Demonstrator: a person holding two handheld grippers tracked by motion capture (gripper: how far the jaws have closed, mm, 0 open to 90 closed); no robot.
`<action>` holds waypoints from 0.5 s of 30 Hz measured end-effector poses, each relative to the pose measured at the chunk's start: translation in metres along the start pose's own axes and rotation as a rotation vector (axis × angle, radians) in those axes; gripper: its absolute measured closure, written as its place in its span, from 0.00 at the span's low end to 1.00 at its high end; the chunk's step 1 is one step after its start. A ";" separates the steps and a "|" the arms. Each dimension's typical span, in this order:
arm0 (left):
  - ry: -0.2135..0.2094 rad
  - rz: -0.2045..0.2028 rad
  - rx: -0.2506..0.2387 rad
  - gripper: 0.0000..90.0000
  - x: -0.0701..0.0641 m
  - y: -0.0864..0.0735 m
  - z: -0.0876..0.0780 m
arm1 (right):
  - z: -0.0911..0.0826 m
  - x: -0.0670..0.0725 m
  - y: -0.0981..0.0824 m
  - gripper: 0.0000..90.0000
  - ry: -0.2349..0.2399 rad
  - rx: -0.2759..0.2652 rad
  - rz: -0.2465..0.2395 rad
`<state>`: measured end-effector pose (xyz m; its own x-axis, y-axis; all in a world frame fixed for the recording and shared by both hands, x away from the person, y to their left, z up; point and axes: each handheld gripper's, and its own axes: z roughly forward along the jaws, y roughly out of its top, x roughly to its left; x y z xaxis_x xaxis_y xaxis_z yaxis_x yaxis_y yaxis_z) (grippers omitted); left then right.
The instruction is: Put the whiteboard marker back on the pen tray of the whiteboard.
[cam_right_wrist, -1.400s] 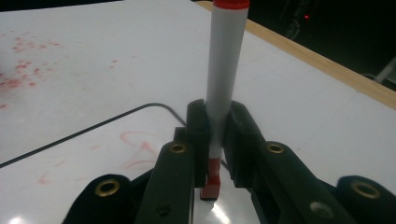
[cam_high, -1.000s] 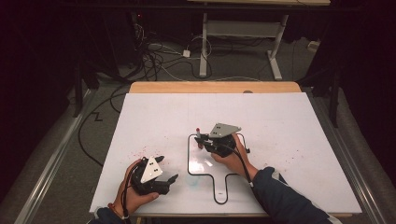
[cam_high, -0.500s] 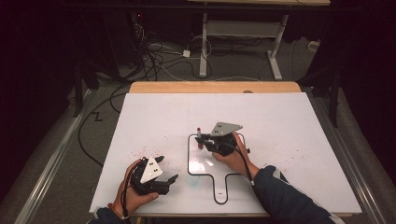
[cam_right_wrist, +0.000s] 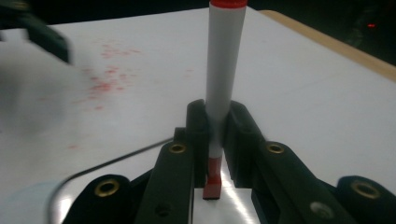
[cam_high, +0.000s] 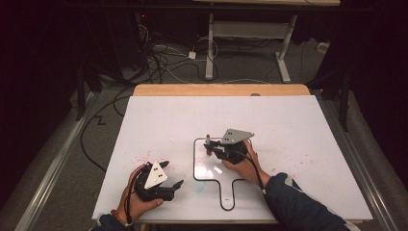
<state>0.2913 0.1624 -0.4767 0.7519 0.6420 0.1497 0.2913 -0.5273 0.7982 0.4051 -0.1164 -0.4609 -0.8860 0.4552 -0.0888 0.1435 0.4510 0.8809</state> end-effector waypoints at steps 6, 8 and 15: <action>0.000 -0.001 0.003 0.22 -0.001 0.001 0.001 | -0.003 0.020 -0.002 0.91 0.085 -0.017 -0.002; 0.000 0.001 0.004 0.22 -0.001 0.001 0.001 | -0.002 0.027 -0.001 0.91 0.107 -0.015 -0.004; -0.002 0.000 0.005 0.22 0.000 0.000 0.001 | 0.006 0.025 0.003 0.91 0.094 -0.016 -0.048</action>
<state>0.2916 0.1615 -0.4774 0.7531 0.6410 0.1483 0.2947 -0.5302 0.7950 0.3863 -0.0989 -0.4630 -0.9292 0.3590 -0.0876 0.0936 0.4579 0.8841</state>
